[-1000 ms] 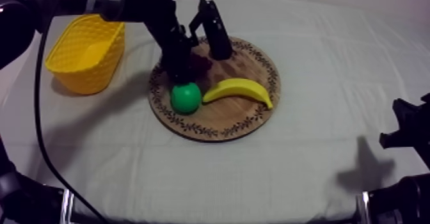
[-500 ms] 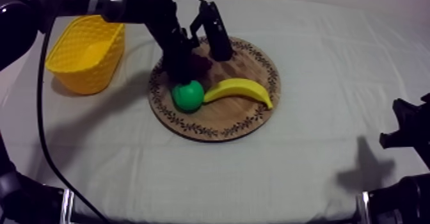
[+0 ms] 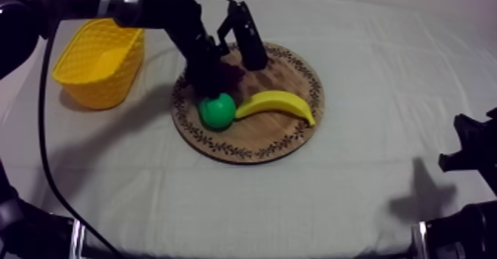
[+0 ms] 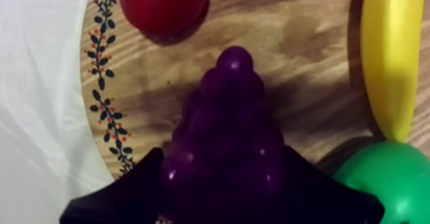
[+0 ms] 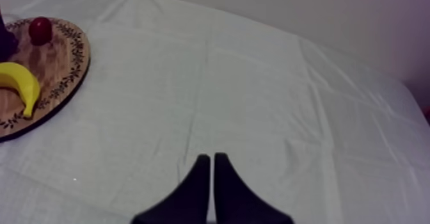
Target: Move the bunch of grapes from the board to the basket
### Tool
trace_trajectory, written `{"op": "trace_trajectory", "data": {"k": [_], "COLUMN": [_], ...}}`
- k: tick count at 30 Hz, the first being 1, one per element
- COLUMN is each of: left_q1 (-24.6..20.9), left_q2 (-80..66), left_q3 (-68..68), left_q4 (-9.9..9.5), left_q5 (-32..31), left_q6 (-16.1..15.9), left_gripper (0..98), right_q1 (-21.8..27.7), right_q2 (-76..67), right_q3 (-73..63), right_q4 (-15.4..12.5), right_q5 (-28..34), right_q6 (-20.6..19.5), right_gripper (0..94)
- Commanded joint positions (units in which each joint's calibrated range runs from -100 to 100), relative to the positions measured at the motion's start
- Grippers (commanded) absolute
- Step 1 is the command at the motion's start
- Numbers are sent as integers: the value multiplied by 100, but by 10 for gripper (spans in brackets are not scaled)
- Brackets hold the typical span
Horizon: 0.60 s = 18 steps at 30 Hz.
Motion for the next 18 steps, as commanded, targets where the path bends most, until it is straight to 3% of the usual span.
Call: {"op": "trace_trajectory", "data": {"k": [1,9,18], "left_q1": [-5,23,256], "left_q2": [-75,-960,-2311], "left_q3": [99,680,1374], "left_q4": [-12,-73,106], "left_q5": [-93,-315,-558], "left_q6": [26,192,120], "left_gripper": [457,455,470], "right_q1": [0,0,0], "right_q2": [-2,-2,-2], "right_q3": [-1,-1,-1], "right_q4": [1,1,1], "right_q5": [-2,-2,-2], "right_q6": [2,2,1], "right_gripper": [5,5,5]}}
